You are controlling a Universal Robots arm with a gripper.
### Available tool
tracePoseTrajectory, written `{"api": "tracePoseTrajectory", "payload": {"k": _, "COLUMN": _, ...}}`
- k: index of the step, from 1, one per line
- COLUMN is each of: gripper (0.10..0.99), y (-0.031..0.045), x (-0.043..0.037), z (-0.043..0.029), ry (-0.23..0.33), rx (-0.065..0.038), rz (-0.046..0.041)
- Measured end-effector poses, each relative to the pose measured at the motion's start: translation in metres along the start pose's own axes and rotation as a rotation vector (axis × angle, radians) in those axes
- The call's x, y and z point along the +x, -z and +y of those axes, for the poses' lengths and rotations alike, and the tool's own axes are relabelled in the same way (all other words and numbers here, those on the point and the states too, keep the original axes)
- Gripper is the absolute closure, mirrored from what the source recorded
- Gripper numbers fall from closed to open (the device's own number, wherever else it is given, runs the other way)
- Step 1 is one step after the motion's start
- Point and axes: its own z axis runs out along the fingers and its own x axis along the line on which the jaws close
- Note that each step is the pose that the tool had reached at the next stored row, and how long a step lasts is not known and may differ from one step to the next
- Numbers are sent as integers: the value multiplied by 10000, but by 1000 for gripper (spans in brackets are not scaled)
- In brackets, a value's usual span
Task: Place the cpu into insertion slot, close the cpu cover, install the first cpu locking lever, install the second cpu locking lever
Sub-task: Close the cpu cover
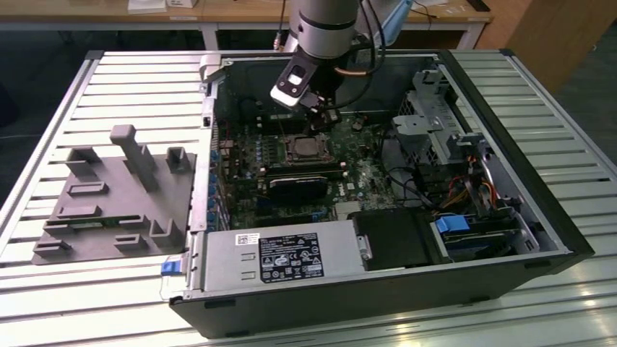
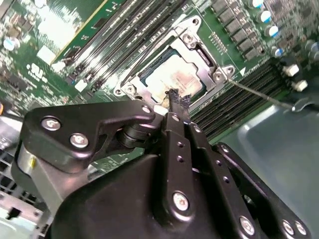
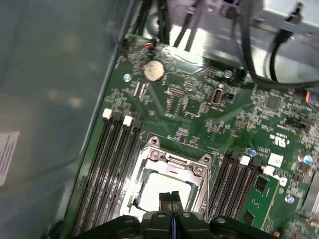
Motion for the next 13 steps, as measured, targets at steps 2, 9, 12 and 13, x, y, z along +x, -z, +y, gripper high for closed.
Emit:
{"api": "tracePoseTrajectory", "payload": {"k": 2, "gripper": 980, "y": 0, "x": 0, "z": 0, "ry": 359, "rx": 12, "rz": -4}}
{"api": "tracePoseTrajectory", "payload": {"k": 9, "gripper": 980, "y": 0, "x": 0, "z": 0, "ry": 1634, "rx": 55, "rz": -22}}
{"api": "tracePoseTrajectory", "payload": {"k": 12, "gripper": 980, "y": 0, "x": 0, "z": 0, "ry": 2173, "rx": 73, "rz": -28}}
{"api": "tracePoseTrajectory", "payload": {"k": 13, "gripper": 980, "y": 0, "x": 0, "z": 0, "ry": 2365, "rx": 80, "rz": -32}}
